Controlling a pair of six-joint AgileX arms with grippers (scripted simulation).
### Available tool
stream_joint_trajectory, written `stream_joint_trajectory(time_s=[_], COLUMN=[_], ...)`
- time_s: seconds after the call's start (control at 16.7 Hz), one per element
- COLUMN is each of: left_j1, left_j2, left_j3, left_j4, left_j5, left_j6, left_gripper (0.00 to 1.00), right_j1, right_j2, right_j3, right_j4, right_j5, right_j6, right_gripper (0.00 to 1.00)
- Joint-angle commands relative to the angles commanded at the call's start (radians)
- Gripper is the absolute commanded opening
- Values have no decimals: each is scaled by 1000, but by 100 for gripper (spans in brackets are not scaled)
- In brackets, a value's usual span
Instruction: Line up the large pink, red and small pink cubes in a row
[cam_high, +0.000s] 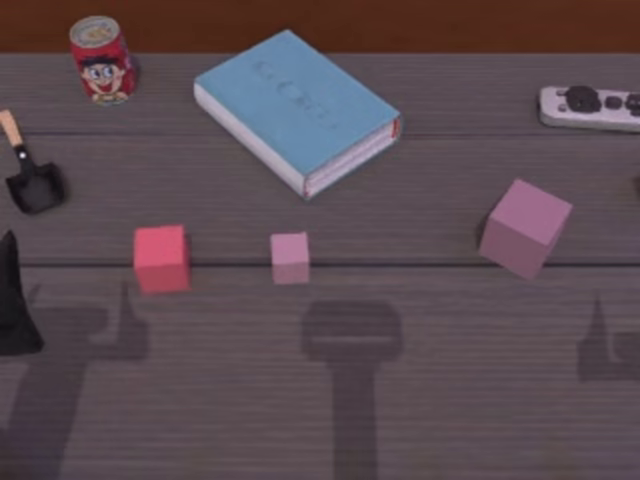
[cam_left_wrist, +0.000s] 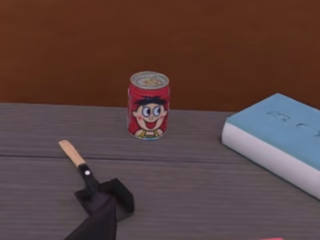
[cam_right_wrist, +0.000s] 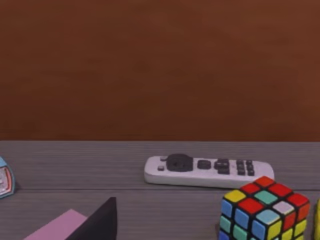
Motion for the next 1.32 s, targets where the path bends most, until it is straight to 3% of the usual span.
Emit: stream_joint_trajectory(time_s=[0.84,1.32], left_j1=[-314,-445], left_j2=[1502,2088], left_j3=[1239,1767], left_j4=[-765,-1066], left_j5=[-2,-1], left_j6=[-356,-507], left_gripper=[100,100], right_j1=[0,0], right_j2=[0,0], right_j3=[0,0], right_j4=[0,0], right_j5=[0,0], right_j6=[0,0], right_gripper=[100,100])
